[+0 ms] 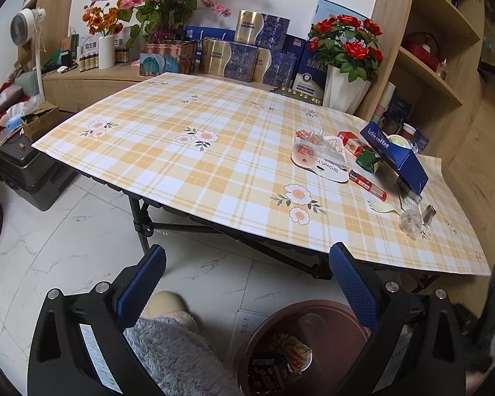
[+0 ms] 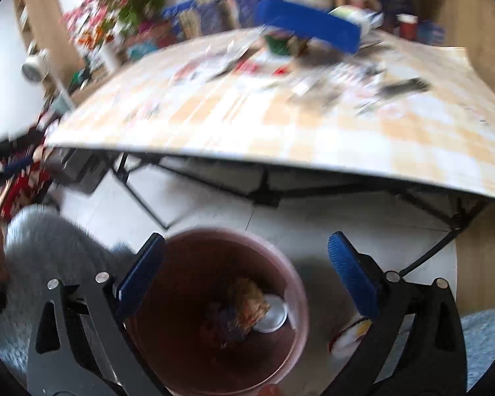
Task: Collect trash
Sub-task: 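Raise both tools back above the table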
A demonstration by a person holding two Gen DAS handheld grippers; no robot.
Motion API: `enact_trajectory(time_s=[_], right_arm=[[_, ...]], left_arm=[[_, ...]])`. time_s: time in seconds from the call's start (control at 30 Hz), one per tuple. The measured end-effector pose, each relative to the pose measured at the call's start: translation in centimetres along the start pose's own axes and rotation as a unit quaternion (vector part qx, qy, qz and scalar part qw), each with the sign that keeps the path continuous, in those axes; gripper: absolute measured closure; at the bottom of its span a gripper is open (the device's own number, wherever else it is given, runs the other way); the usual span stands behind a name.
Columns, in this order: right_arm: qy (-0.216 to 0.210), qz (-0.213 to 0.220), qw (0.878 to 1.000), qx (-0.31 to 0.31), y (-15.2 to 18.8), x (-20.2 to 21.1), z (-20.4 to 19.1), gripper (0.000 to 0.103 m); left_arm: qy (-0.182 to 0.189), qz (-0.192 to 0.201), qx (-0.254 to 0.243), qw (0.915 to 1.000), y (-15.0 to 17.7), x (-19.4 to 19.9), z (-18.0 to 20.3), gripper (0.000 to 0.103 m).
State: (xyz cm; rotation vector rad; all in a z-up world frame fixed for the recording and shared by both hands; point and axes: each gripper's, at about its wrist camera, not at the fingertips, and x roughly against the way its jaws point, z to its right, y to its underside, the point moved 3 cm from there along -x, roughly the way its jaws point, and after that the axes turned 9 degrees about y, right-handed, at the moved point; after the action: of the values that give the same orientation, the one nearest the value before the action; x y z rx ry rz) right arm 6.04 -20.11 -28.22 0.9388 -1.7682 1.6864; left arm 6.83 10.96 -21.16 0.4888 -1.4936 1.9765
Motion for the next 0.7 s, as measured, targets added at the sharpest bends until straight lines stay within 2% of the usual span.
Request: enact_trajectory(time_s=[0.17, 0.27, 0.37, 0.57, 0.7], right_arm=[[0.061, 0.035, 0.997, -0.044, -1.2, 1.2, 3.1, 0.006], [0.074, 0.051, 0.994, -0.063, -1.5, 1.4, 4.4, 0.006], [0.069, 0.065, 0.992, -0.083, -1.7, 1.7, 5.3, 0.006], [0.063, 0.071, 0.993, -0.070, -1.9, 1.8, 4.9, 0.006], [0.043, 0.074, 0.993, -0.087, -1.8, 2.0, 5.0, 0.006]], left_arm=[[-0.002, -0.005, -0.006, 1.0000, 0.0, -0.3, 0.3, 0.006], [-0.004, -0.007, -0.007, 0.9999, 0.1, -0.4, 0.4, 0.006], [-0.005, -0.007, -0.009, 0.9999, 0.1, -0.4, 0.5, 0.006], [-0.006, -0.009, -0.013, 0.9999, 0.1, -0.6, 0.7, 0.006], [-0.006, -0.008, -0.013, 0.9999, 0.1, -0.5, 0.7, 0.006]])
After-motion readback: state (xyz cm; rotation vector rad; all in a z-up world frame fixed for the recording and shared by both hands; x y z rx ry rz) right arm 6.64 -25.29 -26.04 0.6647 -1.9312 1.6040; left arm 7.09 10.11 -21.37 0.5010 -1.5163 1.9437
